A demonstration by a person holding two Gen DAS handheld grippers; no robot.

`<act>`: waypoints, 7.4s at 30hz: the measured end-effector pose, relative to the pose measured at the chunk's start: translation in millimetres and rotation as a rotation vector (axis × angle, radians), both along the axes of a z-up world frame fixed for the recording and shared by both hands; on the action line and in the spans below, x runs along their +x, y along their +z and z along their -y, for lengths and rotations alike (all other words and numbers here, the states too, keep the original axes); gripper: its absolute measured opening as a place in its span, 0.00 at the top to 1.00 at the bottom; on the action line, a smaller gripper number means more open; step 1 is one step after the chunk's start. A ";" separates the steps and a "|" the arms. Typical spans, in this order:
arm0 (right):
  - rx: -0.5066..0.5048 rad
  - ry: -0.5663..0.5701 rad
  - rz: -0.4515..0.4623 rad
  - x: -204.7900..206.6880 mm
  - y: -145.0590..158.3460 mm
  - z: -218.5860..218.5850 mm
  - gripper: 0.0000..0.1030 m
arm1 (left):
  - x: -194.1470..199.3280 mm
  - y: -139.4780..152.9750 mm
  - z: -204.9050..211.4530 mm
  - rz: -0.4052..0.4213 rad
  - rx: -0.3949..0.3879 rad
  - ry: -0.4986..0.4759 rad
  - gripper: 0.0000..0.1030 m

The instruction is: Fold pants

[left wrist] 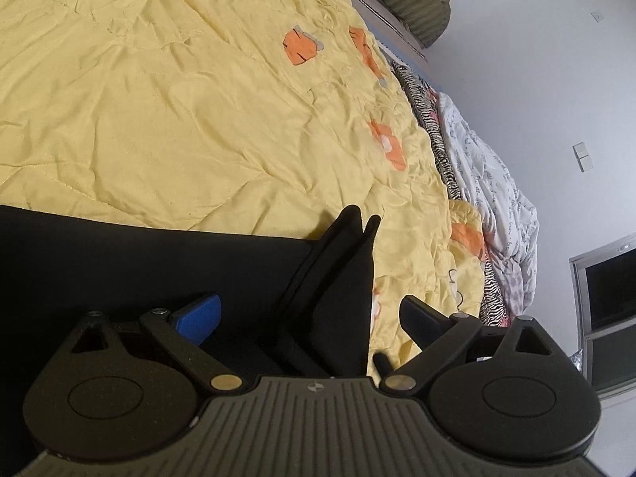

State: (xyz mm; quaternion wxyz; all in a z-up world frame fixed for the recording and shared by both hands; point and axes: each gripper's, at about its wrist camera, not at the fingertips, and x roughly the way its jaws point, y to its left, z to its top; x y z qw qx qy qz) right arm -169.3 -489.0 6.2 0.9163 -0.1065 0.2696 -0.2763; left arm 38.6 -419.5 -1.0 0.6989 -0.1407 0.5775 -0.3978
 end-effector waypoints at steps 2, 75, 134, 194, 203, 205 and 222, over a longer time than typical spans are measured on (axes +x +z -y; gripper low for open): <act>0.027 -0.027 0.018 4.3 0.6 11.6 0.53 | -0.6 -0.3 0.6 0.002 0.009 -0.001 0.05; 0.056 0.570 0.167 34.2 59.6 -120.9 0.97 | -26.5 83.6 -171.7 0.448 0.225 0.145 0.94; -0.214 1.043 0.069 86.1 58.4 -331.4 0.36 | -87.1 112.3 -578.5 0.443 0.687 0.913 0.05; 0.349 1.033 0.037 192.5 78.8 -340.4 0.85 | 20.7 34.8 -573.7 0.108 0.035 0.924 0.81; 0.366 1.030 0.055 191.1 69.5 -343.3 0.85 | -3.7 77.0 -537.5 0.327 0.194 0.866 0.81; 0.385 0.985 0.091 188.6 78.0 -327.4 0.85 | -16.9 94.9 -520.8 0.406 0.214 0.841 0.81; 0.753 0.917 0.278 132.4 98.9 -204.0 0.85 | -78.7 150.0 -349.7 0.651 0.267 0.665 0.82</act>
